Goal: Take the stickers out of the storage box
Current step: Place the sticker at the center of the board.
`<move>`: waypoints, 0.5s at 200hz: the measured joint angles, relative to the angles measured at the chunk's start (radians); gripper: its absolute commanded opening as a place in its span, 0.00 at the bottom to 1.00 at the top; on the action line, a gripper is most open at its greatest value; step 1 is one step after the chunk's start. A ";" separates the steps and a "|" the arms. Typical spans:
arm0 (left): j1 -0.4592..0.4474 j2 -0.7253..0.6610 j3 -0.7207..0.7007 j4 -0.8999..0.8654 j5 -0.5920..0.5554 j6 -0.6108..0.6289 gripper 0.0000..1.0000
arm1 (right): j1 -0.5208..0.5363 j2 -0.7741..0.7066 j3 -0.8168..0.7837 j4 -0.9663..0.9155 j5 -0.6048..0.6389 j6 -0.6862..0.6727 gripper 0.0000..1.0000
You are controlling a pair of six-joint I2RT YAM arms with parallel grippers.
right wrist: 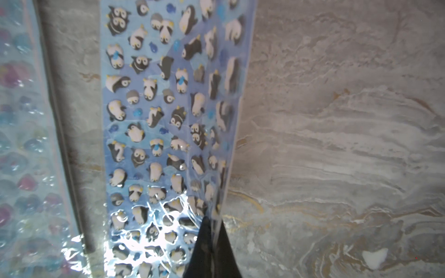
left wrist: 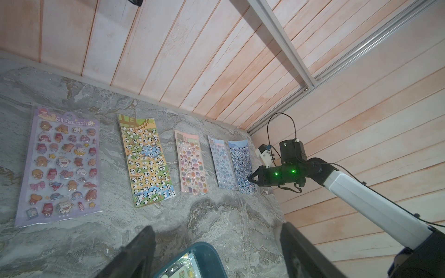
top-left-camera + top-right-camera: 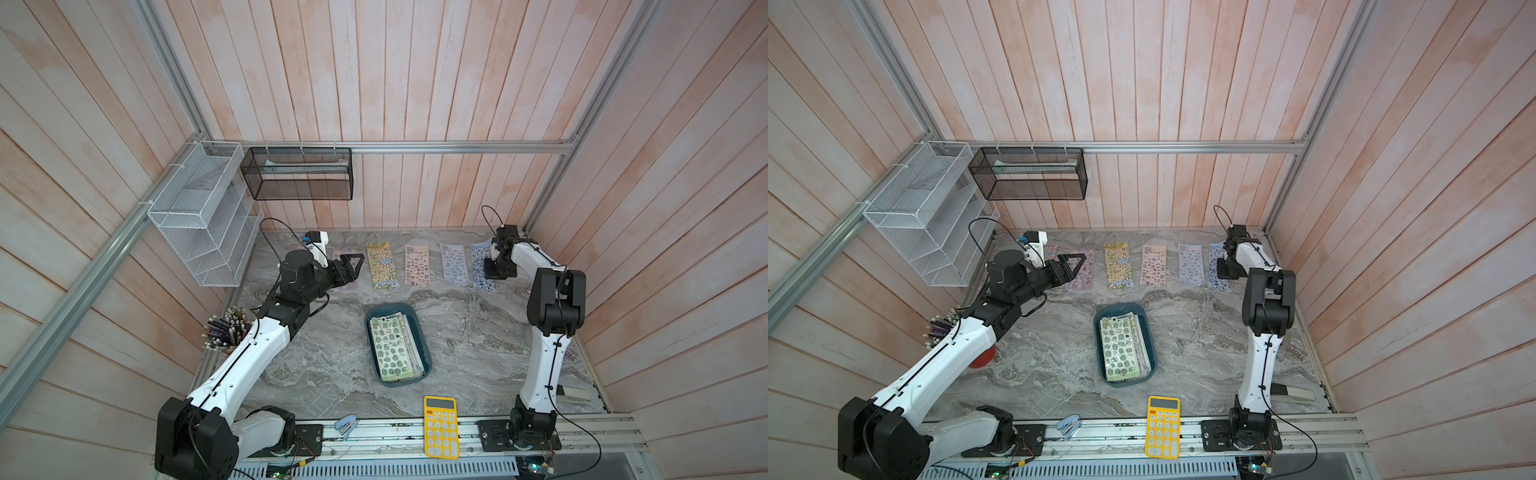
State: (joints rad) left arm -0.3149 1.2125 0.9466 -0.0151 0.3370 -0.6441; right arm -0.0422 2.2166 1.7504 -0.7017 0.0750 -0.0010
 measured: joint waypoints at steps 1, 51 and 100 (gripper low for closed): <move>0.000 0.002 0.000 0.000 0.000 0.000 0.83 | 0.000 0.000 0.000 0.001 0.002 0.000 0.03; 0.001 0.053 0.009 0.003 0.023 -0.027 0.81 | 0.000 0.007 -0.008 0.031 0.069 -0.011 0.21; 0.002 0.067 0.021 0.003 0.029 -0.038 0.81 | 0.000 0.009 -0.024 0.050 0.112 -0.027 0.40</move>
State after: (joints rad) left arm -0.3130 1.2793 0.9676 -0.0124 0.3664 -0.6819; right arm -0.0422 2.2253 1.7267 -0.6521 0.1871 -0.0277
